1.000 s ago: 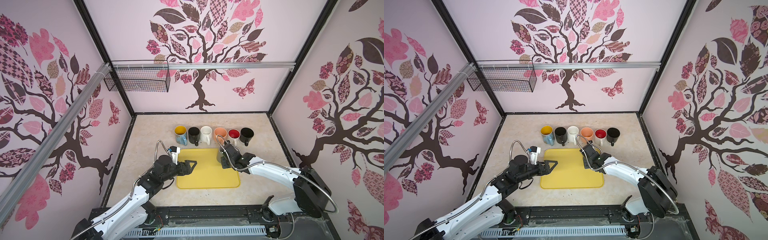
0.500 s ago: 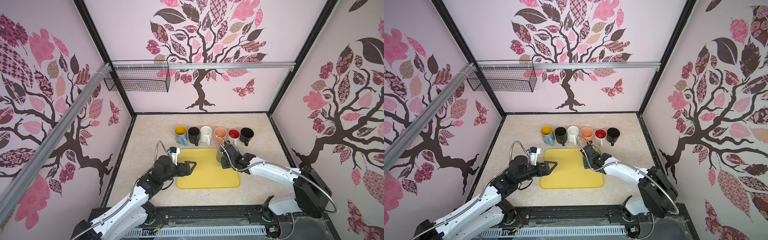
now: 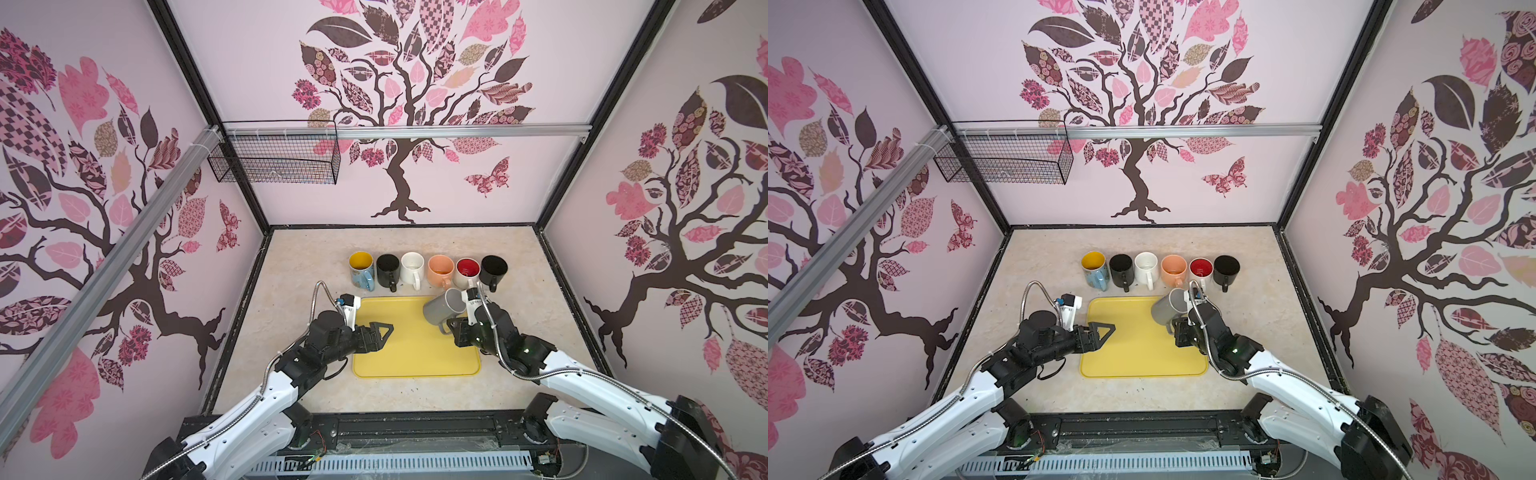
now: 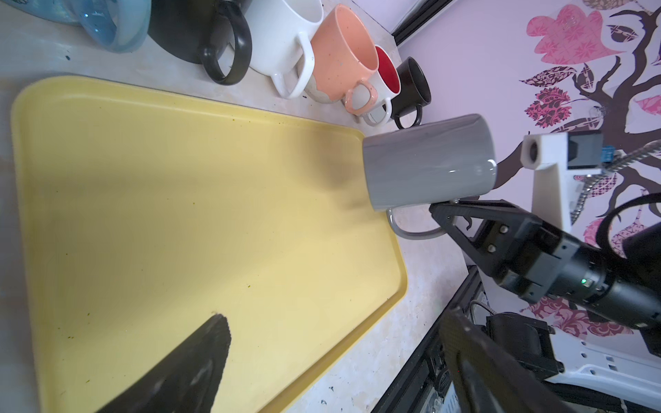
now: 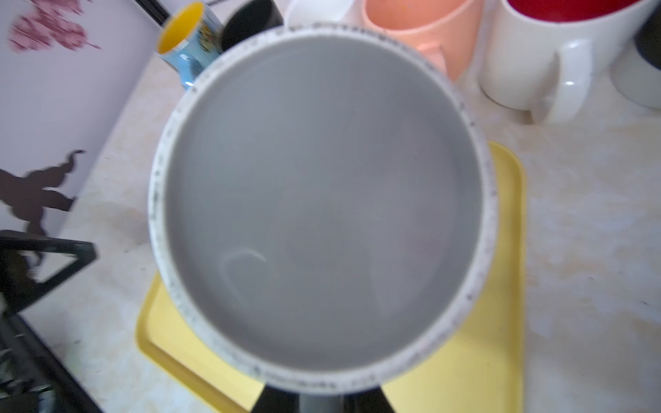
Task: Turn the mug right side up
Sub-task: 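Lift and tilt the grey mug sideways with right gripper toward the left gripper, then close left gripper on the grey mug's rim beside the right gripper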
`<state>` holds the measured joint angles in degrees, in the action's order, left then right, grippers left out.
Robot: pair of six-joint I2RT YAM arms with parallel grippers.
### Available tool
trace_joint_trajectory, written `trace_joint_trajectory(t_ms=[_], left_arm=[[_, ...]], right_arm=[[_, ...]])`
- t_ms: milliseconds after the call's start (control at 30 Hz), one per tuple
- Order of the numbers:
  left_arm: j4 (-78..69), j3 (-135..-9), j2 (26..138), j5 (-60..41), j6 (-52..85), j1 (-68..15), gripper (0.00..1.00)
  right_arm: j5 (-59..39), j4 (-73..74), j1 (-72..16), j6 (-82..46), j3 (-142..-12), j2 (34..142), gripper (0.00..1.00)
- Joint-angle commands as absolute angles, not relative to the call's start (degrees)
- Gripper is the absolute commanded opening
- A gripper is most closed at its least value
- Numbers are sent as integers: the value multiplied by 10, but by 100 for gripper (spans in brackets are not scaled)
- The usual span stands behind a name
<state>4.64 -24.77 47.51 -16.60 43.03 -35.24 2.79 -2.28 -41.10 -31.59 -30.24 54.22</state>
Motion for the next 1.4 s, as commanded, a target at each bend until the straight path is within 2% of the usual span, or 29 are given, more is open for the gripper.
trace_joint_trajectory(t_ms=[0, 200, 433, 633, 933, 1167, 1367], left_arm=[[-24, -239, 464, -184, 460, -353, 94], [-142, -205, 411, -187, 514, -353, 92], [-163, -214, 382, -174, 532, -354, 91], [-184, -236, 393, -180, 533, -354, 86], [-258, -247, 426, -186, 578, -354, 80], [-342, -259, 486, -216, 631, -355, 67], [-424, -257, 534, -236, 680, -355, 60]], right_arm=[[-36, 155, -410, -373, -321, 515, 0], [-104, 328, -410, -478, -305, 531, 0], [-165, 474, -410, -572, -304, 585, 0], [-202, 628, -410, -673, -292, 647, 0], [-235, 654, -418, -684, -312, 677, 0], [-243, 656, -432, -676, -321, 693, 0], [-236, 671, -453, -660, -328, 716, 0]])
